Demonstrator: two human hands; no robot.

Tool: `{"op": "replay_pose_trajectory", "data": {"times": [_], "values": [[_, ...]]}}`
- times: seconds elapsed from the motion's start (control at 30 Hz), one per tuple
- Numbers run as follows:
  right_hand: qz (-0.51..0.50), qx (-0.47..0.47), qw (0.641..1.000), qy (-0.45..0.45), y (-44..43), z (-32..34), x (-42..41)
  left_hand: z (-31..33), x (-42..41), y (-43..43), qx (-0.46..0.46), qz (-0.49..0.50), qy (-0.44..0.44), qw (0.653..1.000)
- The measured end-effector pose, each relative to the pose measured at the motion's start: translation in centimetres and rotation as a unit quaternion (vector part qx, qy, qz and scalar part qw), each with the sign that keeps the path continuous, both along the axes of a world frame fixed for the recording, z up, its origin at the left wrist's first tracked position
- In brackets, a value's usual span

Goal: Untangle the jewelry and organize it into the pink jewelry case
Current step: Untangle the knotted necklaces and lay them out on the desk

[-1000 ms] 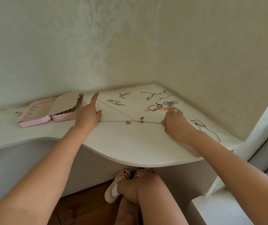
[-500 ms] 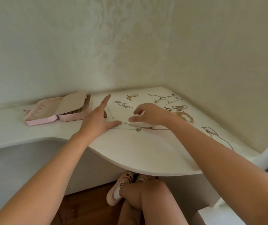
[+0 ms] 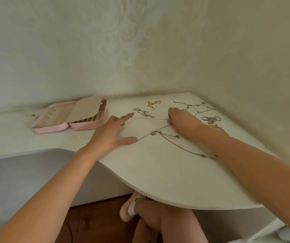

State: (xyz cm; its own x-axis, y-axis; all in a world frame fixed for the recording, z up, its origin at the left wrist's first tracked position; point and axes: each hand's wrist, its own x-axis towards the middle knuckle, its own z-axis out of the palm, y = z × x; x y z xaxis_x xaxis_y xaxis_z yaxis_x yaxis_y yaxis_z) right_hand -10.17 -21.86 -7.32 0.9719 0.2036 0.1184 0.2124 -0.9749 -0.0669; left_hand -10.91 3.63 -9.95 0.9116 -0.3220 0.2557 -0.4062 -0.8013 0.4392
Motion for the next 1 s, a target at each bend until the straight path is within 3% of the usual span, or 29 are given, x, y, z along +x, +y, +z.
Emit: {"op": "replay_pose_trajectory", "data": {"times": [0.1, 0.2, 0.43, 0.6, 0.7, 0.8, 0.87, 1.0], "values": [[0.013, -0.01, 0.999, -0.037, -0.2, -0.7, 0.6, 0.2, 0.0, 0.3, 0.007, -0.016, 0.027, 0.999], [0.011, 0.043, 0.998, -0.047, -0.3, -0.8, 1.1, 0.5, 0.0, 0.5, 0.01, -0.035, 0.054, 0.998], [0.013, 0.202, 0.978, -0.05, -0.4, -1.4, 1.9, 0.5, -0.5, 0.4, -0.085, -0.004, 0.086, 0.993], [0.001, 0.333, 0.943, -0.009, 0.1, -0.5, 1.6, 1.1, -0.2, 0.4, -0.093, 0.022, 0.112, 0.989], [0.027, 0.304, 0.951, 0.05, 0.5, 0.6, 0.4, 1.3, 0.0, 0.6, -0.097, 0.082, 0.129, 0.983], [0.047, 0.252, 0.96, 0.112, 1.3, 0.9, -0.6, 1.3, -0.1, -0.3, -0.067, 0.139, 0.034, 0.987], [0.046, 0.247, 0.96, 0.124, 1.5, 1.0, -0.8, 1.4, -0.5, -2.1, -0.107, 0.056, -0.026, 0.992], [0.041, 0.223, 0.963, 0.143, 1.2, 1.5, -1.0, 1.4, -0.9, -5.7, -0.071, -0.127, 0.033, 0.989]]}}
